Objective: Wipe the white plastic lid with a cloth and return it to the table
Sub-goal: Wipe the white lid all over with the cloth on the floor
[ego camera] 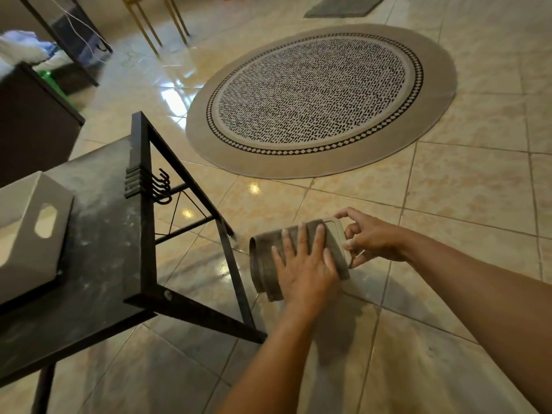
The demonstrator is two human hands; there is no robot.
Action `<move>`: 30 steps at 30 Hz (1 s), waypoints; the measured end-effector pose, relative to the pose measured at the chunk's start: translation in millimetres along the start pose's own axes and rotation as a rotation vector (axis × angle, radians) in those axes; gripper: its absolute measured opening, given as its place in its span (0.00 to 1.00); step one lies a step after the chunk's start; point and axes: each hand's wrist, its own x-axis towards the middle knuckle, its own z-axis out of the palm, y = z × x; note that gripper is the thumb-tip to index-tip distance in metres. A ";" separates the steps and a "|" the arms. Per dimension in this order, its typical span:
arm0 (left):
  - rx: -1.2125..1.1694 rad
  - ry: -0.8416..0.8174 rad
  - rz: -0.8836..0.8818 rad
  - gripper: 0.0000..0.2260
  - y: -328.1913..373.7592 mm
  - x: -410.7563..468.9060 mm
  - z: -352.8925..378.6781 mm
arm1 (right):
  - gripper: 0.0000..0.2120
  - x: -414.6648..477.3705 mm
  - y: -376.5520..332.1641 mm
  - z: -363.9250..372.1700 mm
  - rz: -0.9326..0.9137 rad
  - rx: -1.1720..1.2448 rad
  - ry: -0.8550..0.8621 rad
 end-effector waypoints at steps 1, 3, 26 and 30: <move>0.001 -0.006 -0.023 0.25 -6.3 9.9 -5.8 | 0.30 0.0 -0.6 1.3 0.002 0.007 0.018; -0.022 -0.019 -0.138 0.26 -24.7 19.8 -16.4 | 0.30 0.4 -1.5 3.7 0.001 0.012 0.045; 0.061 -0.009 0.049 0.30 -22.8 -17.2 0.5 | 0.30 -1.3 -5.3 2.9 0.022 -0.021 0.008; 0.082 -0.018 0.076 0.29 -19.6 -13.7 1.7 | 0.27 -2.7 -3.9 0.8 0.014 -0.029 0.017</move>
